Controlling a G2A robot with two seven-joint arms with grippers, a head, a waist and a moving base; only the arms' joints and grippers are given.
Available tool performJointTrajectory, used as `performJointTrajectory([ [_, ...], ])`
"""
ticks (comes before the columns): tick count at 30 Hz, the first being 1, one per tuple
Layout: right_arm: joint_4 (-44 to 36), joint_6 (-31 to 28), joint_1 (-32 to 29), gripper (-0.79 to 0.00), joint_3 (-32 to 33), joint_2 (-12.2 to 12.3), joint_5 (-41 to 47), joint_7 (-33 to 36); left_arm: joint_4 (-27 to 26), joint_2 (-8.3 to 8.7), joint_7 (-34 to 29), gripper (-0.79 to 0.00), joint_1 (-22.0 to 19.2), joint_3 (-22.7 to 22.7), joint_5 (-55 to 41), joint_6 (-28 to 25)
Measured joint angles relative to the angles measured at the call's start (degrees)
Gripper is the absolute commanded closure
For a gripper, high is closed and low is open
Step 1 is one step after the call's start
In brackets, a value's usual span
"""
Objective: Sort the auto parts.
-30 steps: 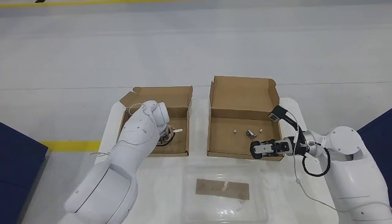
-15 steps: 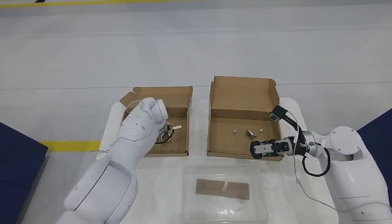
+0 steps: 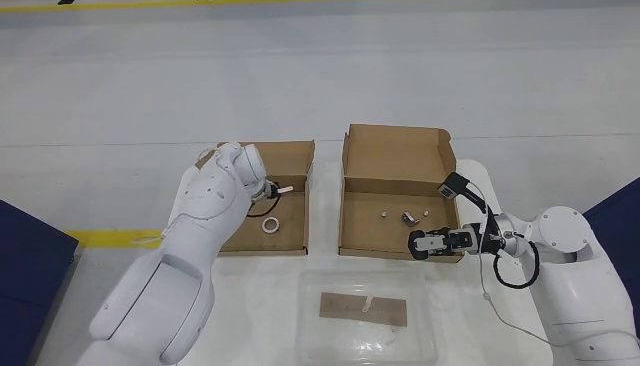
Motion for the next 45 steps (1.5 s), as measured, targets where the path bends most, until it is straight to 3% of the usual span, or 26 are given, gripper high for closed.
performJointTrajectory([
  [18,0.00,0.00,0.00,-0.785,0.00,0.00,0.00,0.00,-1.14,0.44,-0.63,-0.785,-0.16,-0.13,0.78,1.80],
  [22,0.00,0.00,0.00,-0.785,0.00,0.00,0.00,0.00,-2.80,1.64,3.44,-0.785,0.94,-3.91,-4.70,-1.55],
  [27,0.00,0.00,0.00,-0.785,0.00,0.00,0.00,0.00,-8.21,4.23,2.38,-0.785,3.89,-10.28,-13.41,-7.90],
  [30,0.00,0.00,0.00,-0.785,0.00,0.00,0.00,0.00,-15.93,6.50,-1.37,-0.785,9.13,-15.35,-19.48,-12.27],
  [33,0.00,0.00,0.00,-0.785,0.00,0.00,0.00,0.00,-28.92,9.13,-6.82,-0.785,18.38,-21.33,-24.89,-13.74],
  [37,0.00,0.00,0.00,-0.785,0.00,0.00,0.00,0.00,-54.08,12.26,-13.65,-0.785,35.88,-29.96,-29.46,-9.15],
  [40,0.00,0.00,0.00,-0.785,0.00,0.00,0.00,0.00,-69.74,13.36,-14.70,-0.785,46.75,-34.02,-31.19,-5.33],
  [43,0.00,0.00,0.00,-0.785,0.00,0.00,0.00,0.00,-79.59,13.91,-14.99,-0.785,54.13,-36.32,-34.15,-3.50],
  [45,0.00,0.00,0.00,-0.785,0.00,0.00,0.00,0.00,-83.17,14.12,-14.94,-0.785,57.25,-37.21,-36.14,-3.25],
])
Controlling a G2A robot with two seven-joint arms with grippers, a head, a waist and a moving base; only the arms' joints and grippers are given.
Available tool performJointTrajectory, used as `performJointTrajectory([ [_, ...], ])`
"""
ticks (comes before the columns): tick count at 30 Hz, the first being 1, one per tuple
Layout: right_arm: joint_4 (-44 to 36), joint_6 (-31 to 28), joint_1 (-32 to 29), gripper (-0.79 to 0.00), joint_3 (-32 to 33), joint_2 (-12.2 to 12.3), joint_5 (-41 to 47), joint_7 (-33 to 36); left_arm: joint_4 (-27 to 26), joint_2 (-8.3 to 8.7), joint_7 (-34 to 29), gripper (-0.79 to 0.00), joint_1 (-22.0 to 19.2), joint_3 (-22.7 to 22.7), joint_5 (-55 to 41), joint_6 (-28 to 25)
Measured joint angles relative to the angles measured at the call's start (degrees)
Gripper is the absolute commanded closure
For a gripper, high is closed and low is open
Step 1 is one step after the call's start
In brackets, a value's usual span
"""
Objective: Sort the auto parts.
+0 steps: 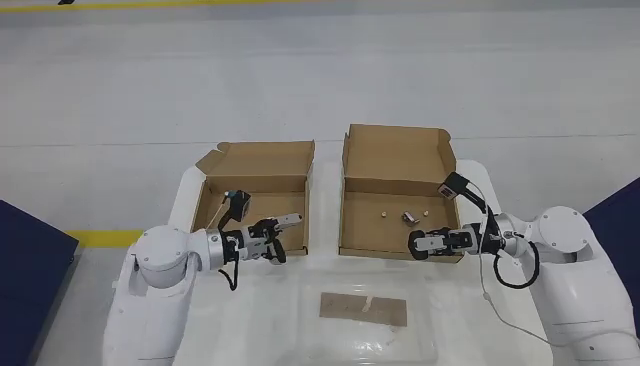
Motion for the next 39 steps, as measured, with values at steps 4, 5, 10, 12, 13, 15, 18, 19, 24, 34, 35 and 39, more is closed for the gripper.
performJointTrajectory([
  [4,0.00,0.00,0.00,-0.785,0.00,0.00,0.00,0.00,-5.21,0.40,0.19,-0.785,5.70,-1.92,-5.60,-1.35],
  [5,0.00,0.00,0.00,-0.785,0.00,0.00,0.00,0.00,-6.20,0.50,0.38,-0.785,6.88,-2.34,-6.58,-1.72],
  [10,0.00,0.00,0.00,-0.785,0.00,0.00,0.00,0.00,-11.71,1.01,1.80,-0.785,12.38,-4.35,-10.67,-3.69],
  [12,0.00,0.00,0.00,-0.785,0.00,0.00,0.00,0.00,-12.73,1.10,2.56,-0.785,13.10,-4.58,-10.55,-3.94],
  [13,0.00,0.00,0.00,-0.784,0.00,0.00,0.00,0.00,-12.74,1.10,2.62,-0.785,13.12,-4.58,-10.51,-3.94],
  [15,0.00,0.00,0.00,-0.785,0.00,0.00,0.00,0.00,-12.64,1.09,2.58,-0.785,13.06,-4.56,-10.50,-3.91],
  [18,0.00,0.00,0.00,-0.784,0.00,0.00,0.00,0.00,-12.62,1.09,2.55,-0.785,13.04,-4.55,-10.50,-3.90],
  [19,0.00,0.00,0.00,-0.784,0.00,0.00,0.00,0.00,-12.62,1.09,2.55,-0.785,13.04,-4.55,-10.50,-3.90],
  [24,0.00,0.00,0.00,-0.784,0.00,0.00,0.00,0.00,-12.62,1.09,2.55,-0.785,13.04,-4.55,-10.51,-3.89],
  [34,0.00,0.00,0.00,-0.784,0.00,0.00,0.00,0.00,-12.62,1.09,2.55,-0.785,13.04,-4.55,-10.51,-3.90],
  [35,0.00,0.00,0.00,-0.785,0.00,0.00,0.00,0.00,-12.62,1.09,2.55,-0.785,13.04,-4.55,-10.51,-3.90],
  [39,0.00,0.00,0.00,-0.784,0.00,0.00,0.00,0.00,-12.62,1.09,2.55,-0.785,13.04,-4.55,-10.51,-3.90],
])
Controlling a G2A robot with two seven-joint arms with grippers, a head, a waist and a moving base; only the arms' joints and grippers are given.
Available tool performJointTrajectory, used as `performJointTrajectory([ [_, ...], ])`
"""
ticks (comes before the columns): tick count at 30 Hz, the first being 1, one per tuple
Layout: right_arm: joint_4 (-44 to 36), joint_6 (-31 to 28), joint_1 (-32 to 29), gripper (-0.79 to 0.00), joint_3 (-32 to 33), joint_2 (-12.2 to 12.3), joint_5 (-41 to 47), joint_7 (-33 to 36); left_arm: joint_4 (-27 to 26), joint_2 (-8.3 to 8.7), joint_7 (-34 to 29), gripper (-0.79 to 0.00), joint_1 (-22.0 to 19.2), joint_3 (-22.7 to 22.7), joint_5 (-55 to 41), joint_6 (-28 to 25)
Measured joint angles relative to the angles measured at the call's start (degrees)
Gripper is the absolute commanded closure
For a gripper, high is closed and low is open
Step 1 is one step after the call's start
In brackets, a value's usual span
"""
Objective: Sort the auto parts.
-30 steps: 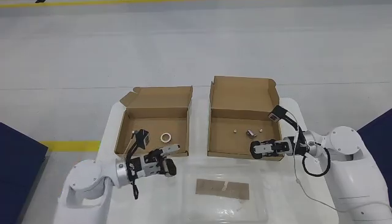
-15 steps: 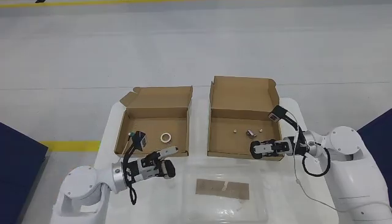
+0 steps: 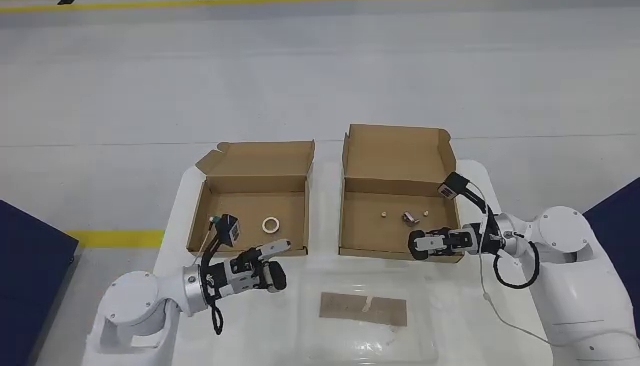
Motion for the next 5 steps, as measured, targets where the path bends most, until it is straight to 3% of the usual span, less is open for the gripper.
performJointTrajectory([
  [5,0.00,0.00,0.00,-0.784,0.00,0.00,0.00,0.00,0.00,0.00,0.00,-0.785,0.00,0.00,0.00,0.00],
])
